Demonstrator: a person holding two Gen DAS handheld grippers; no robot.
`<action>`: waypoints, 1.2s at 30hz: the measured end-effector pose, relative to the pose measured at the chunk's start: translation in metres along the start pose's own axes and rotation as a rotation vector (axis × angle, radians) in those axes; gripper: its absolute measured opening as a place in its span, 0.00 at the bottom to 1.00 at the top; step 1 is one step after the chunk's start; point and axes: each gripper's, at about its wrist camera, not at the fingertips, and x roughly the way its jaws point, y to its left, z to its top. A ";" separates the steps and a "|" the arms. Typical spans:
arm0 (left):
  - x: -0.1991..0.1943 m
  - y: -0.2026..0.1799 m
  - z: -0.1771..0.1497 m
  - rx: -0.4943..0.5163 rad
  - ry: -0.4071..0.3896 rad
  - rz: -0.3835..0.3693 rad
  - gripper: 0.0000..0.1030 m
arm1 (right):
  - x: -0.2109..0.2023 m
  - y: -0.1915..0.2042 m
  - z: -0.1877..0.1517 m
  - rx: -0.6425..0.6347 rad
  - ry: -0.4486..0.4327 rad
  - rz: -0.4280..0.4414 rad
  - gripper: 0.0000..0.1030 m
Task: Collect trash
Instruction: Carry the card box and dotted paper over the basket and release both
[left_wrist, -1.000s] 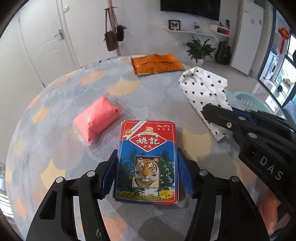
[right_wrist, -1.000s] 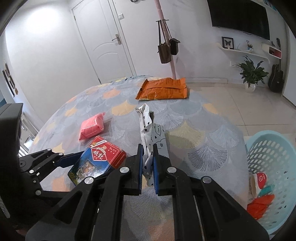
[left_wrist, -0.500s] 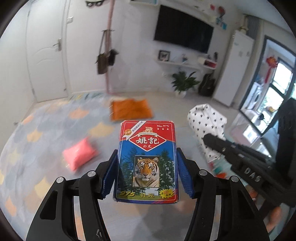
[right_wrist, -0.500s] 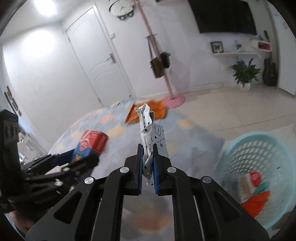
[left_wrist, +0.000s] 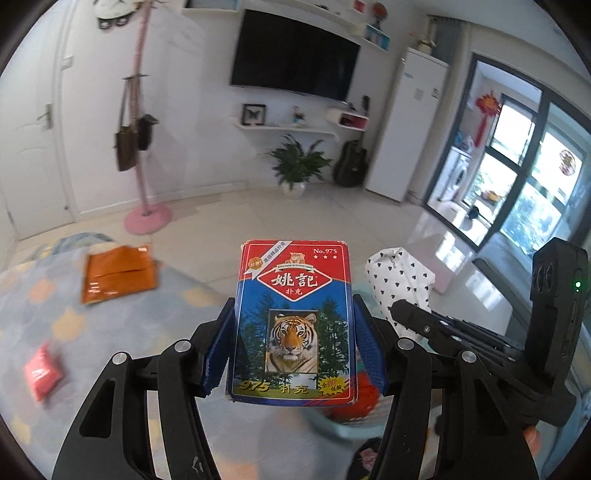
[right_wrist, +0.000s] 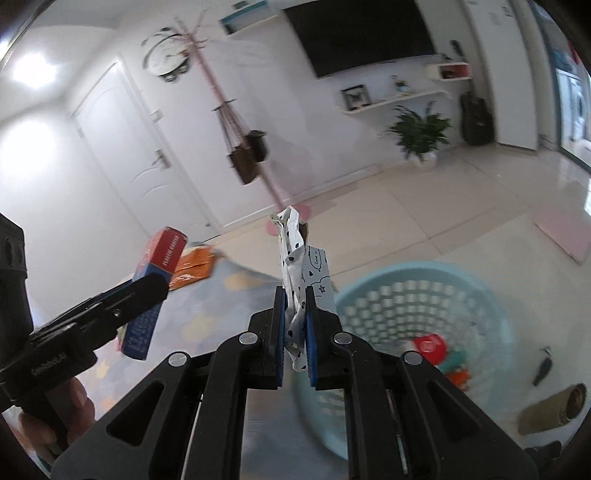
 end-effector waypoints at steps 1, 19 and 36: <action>0.006 -0.006 0.000 0.007 0.008 -0.009 0.56 | 0.001 -0.005 0.001 0.009 0.004 -0.012 0.07; 0.076 -0.029 -0.035 0.031 0.192 -0.130 0.64 | 0.030 -0.089 -0.032 0.204 0.165 -0.135 0.14; 0.026 0.012 -0.036 -0.050 0.103 -0.094 0.64 | 0.012 -0.044 -0.022 0.122 0.110 -0.076 0.41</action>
